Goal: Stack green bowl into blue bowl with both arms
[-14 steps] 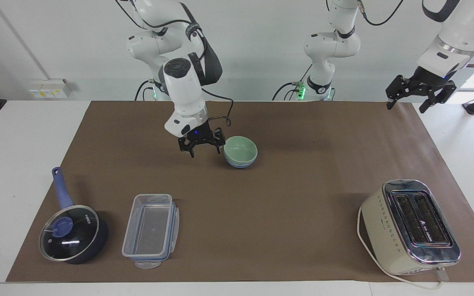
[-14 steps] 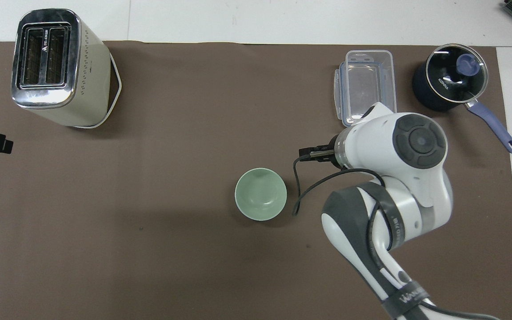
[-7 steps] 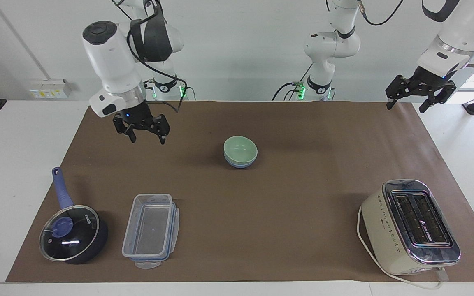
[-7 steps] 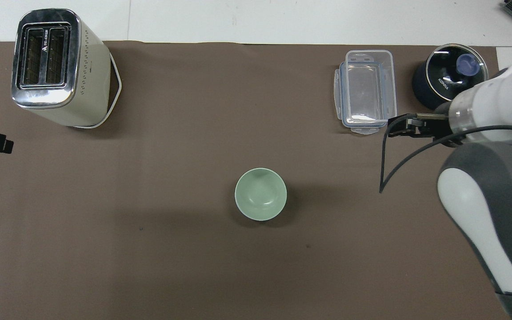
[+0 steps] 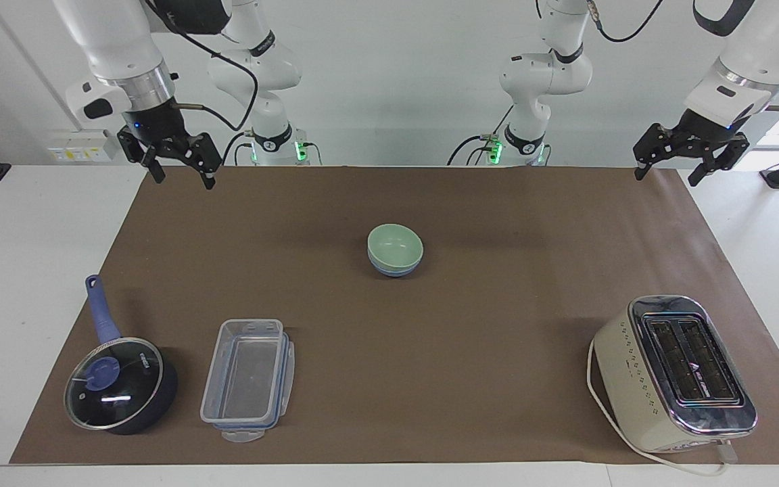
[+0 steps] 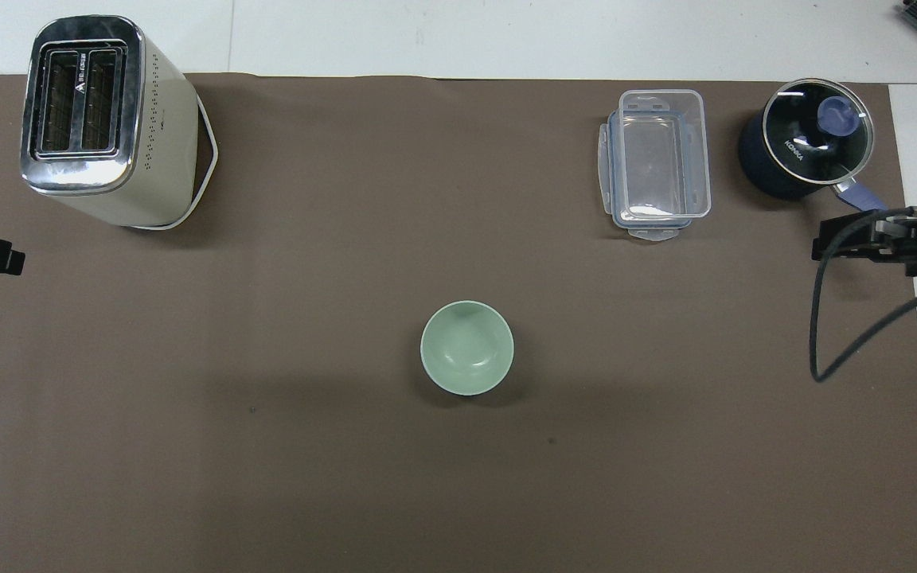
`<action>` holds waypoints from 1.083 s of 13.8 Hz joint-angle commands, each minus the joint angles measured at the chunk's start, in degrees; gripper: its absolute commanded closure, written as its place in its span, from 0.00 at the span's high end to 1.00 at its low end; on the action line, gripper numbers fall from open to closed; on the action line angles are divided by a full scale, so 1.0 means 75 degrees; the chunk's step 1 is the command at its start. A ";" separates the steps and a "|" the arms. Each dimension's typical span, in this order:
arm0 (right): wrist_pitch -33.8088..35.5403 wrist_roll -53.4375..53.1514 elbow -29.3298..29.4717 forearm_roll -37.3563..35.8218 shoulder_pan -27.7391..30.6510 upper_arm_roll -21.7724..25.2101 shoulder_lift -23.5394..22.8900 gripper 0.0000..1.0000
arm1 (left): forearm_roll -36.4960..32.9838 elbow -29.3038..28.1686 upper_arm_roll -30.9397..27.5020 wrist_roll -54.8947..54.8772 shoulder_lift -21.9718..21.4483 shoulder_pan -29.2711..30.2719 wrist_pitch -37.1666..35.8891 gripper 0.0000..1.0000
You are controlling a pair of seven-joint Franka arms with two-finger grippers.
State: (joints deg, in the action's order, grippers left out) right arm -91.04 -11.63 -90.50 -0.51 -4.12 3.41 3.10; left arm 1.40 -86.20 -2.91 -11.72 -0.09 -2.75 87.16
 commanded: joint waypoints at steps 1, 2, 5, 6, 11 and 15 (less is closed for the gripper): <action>0.0560 0.0284 0.0359 -0.0143 0.0232 0.0048 0.0066 1.00 | -0.0116 -0.0003 0.0025 -0.0031 -0.0081 0.0003 -0.0020 1.00; 0.0514 0.0390 0.0174 -0.0085 0.0267 0.0119 0.0275 1.00 | -0.0116 -0.0003 0.0025 -0.0031 -0.0070 0.0003 -0.0020 1.00; 0.0409 0.0403 -0.0448 -0.0072 0.0163 0.0096 0.0535 1.00 | -0.0116 -0.0003 0.0025 -0.0031 -0.0081 0.0003 -0.0020 1.00; 0.0374 0.0391 -0.0484 -0.0072 0.0162 0.0061 0.0535 1.00 | -0.0116 -0.0003 0.0025 -0.0031 -0.0081 0.0003 -0.0008 1.00; 0.0315 0.0438 -0.0625 -0.0084 0.0174 0.0049 0.0535 1.00 | -0.0116 -0.0003 0.0025 -0.0043 -0.0070 -0.0020 -0.0020 1.00; 0.0827 0.0637 -0.0077 -0.0142 0.0267 0.0061 0.0430 1.00 | -0.0116 -0.0003 0.0025 -0.0043 -0.0070 -0.0020 -0.0008 1.00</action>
State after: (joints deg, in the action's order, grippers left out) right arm -87.26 -8.86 -92.95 -0.83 -3.03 4.07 5.53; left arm 1.40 -86.20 -2.76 -11.72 -0.09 -2.75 87.17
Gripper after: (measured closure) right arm 0.000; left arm 0.000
